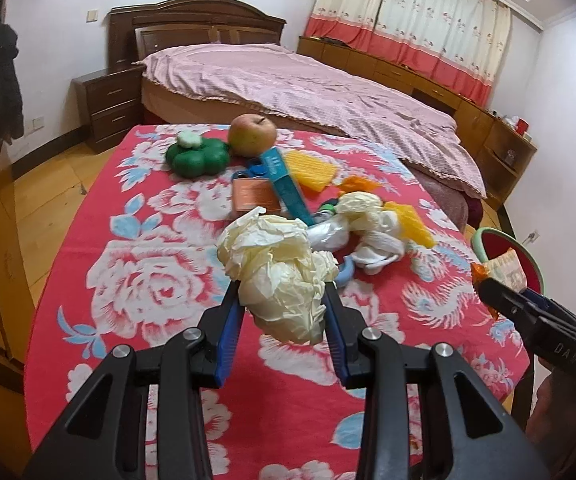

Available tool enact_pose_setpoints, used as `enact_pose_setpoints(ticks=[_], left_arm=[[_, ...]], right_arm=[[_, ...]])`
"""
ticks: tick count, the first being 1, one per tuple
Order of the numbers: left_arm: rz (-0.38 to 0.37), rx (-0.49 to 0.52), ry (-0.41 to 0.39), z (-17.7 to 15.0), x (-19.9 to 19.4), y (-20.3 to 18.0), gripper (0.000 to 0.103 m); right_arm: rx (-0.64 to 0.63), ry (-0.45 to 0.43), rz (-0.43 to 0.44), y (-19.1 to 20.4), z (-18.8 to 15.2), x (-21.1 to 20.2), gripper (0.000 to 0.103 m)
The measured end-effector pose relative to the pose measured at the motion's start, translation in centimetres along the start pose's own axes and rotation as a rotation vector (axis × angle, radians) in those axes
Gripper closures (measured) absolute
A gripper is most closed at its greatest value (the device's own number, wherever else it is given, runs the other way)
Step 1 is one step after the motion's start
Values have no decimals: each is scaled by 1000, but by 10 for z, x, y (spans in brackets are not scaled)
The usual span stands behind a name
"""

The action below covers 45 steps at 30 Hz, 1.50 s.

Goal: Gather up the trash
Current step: 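Grasp the clear bread bag with the right tool while the left holds the tissue, then carry both items over the red bucket and open the right tool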

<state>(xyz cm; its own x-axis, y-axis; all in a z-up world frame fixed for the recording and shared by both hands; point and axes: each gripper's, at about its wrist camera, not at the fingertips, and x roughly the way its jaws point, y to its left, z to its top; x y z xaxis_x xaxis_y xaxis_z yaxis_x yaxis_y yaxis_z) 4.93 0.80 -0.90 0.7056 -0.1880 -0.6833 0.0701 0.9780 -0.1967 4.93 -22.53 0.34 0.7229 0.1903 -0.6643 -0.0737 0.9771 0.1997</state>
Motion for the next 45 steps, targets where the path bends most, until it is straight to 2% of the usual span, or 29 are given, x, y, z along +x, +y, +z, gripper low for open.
enact_pose_setpoints(ticks=[10, 29, 45], left_arm=[[-57, 69, 13, 14, 10, -40, 64], [-181, 219, 50, 36, 42, -133, 64], [-277, 342, 101, 40, 77, -220, 64]], right_arm=[[45, -50, -36, -27, 8, -18, 24], [182, -119, -142, -104, 17, -45, 24], [319, -119, -241, -185, 10, -55, 24]])
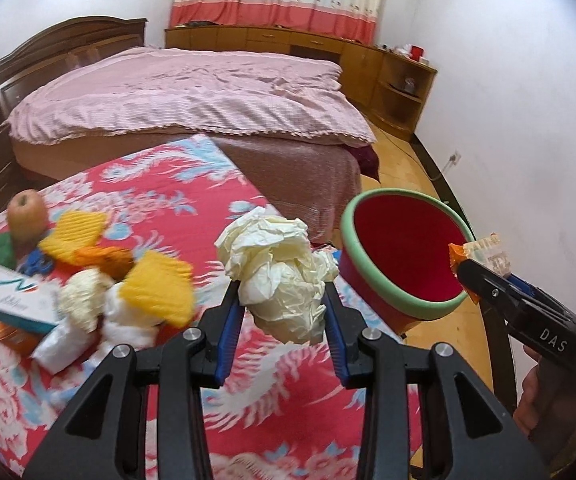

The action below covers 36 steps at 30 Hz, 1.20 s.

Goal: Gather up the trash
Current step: 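Carry both items over the red bucket and open the right tool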

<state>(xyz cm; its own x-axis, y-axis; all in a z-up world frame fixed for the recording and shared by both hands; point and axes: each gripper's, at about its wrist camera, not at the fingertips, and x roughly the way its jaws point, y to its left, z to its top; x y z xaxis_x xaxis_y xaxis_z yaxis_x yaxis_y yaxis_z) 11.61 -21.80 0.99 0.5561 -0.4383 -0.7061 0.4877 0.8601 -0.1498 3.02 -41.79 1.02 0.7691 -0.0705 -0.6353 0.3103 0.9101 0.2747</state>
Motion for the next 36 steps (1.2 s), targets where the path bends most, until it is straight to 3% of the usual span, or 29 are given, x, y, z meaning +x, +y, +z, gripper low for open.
enact_pose_setpoints(ticks=[21, 34, 36], left_arm=[[-125, 143, 111, 31, 99, -83, 64], [-144, 153, 153, 39, 133, -94, 64], [-144, 154, 157, 39, 135, -96, 64]], right_arm=[[143, 85, -128, -97, 13, 57, 24], [168, 83, -148, -114, 19, 73, 19], [155, 73, -153, -113, 19, 72, 15]])
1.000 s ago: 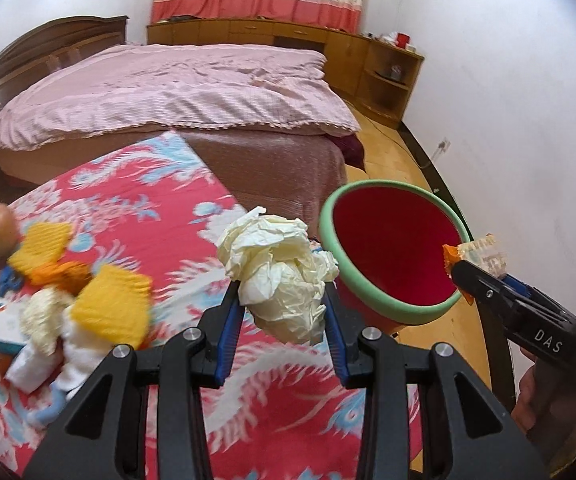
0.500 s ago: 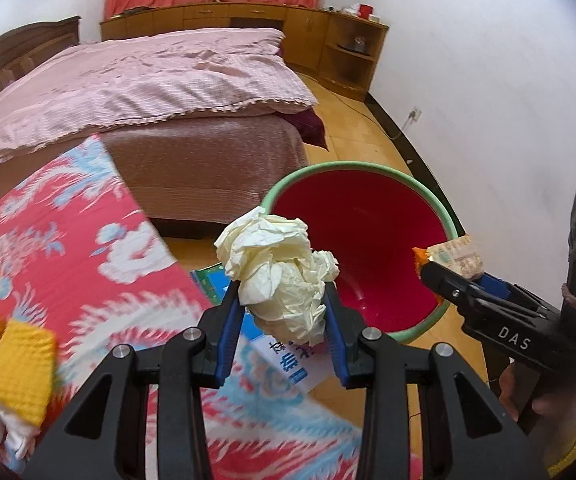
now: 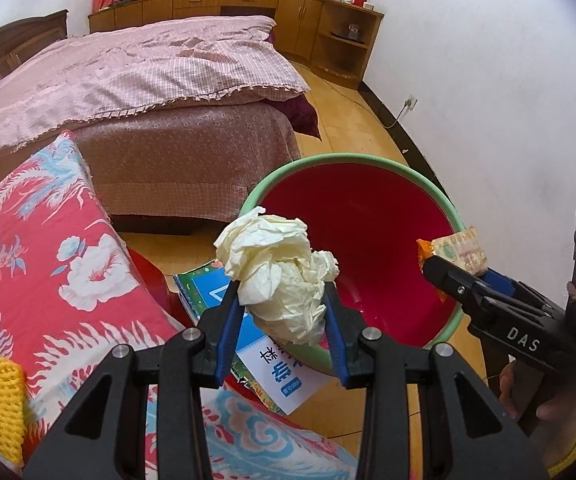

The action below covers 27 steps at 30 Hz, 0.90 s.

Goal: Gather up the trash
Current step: 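Carry both items over the red bucket and open the right tool, then open the left tool to drop the tissue ball into the bucket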

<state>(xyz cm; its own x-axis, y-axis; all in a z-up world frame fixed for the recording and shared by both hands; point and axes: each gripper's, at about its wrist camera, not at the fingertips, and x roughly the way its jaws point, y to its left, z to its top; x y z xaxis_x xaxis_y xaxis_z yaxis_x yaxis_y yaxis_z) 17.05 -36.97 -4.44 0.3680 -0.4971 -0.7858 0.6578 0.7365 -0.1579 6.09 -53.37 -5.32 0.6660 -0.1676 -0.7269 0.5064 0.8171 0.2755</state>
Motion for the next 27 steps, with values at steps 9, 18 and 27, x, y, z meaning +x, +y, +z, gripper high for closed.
enact_pose_setpoints(ticks=[9, 18, 27], left_arm=[[-10, 16, 17, 1, 11, -8, 64], [-44, 42, -9, 5, 10, -19, 43], [-54, 27, -23, 1, -9, -20, 42]], right_arm=[[24, -38, 1, -11, 4, -9, 9], [66, -64, -8, -23, 5, -22, 9], [70, -86, 10, -17, 3, -38, 9]])
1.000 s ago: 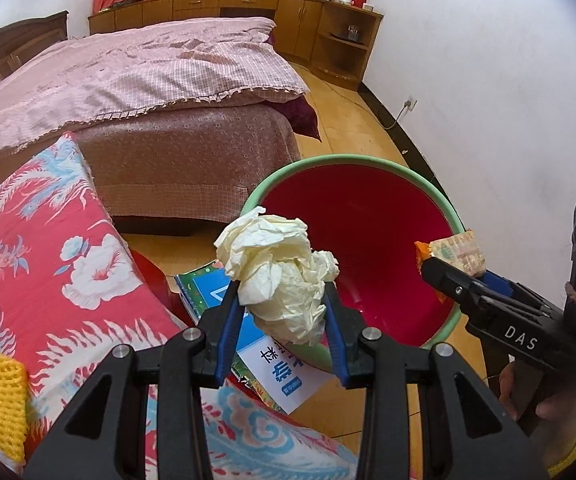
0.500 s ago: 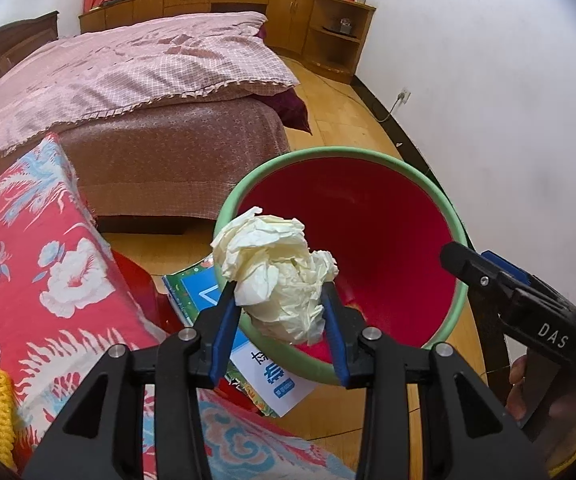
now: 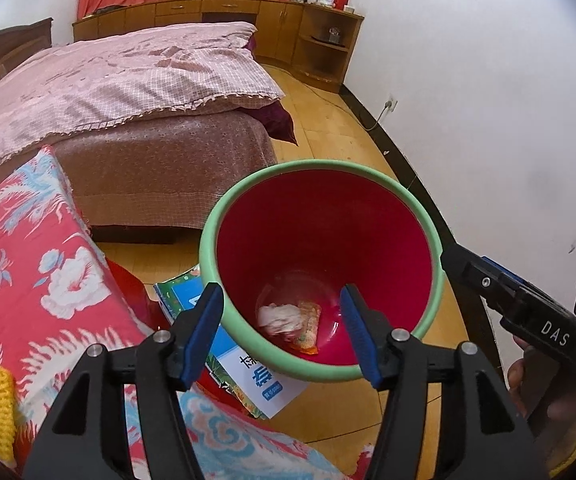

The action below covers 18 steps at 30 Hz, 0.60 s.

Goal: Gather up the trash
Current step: 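Open the left tool to drop the tissue ball into the bucket, then move both tools back over the remaining trash on the cloth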

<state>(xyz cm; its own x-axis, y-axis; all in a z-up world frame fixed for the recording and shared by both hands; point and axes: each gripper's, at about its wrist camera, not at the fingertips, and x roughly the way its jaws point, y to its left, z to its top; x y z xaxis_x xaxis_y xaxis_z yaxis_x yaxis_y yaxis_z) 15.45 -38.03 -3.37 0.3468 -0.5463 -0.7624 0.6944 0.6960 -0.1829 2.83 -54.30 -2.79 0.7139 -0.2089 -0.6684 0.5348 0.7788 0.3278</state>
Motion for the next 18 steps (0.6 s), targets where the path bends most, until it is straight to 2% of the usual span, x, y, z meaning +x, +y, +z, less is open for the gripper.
enact_pose_setpoints(ticks=[8, 18], left_arm=[[22, -38, -27, -8, -32, 10, 42], [66, -97, -87, -29, -84, 35, 42]], right_arm=[[-15, 13, 30, 15, -10, -14, 9], [-71, 34, 84, 51, -28, -31, 9]])
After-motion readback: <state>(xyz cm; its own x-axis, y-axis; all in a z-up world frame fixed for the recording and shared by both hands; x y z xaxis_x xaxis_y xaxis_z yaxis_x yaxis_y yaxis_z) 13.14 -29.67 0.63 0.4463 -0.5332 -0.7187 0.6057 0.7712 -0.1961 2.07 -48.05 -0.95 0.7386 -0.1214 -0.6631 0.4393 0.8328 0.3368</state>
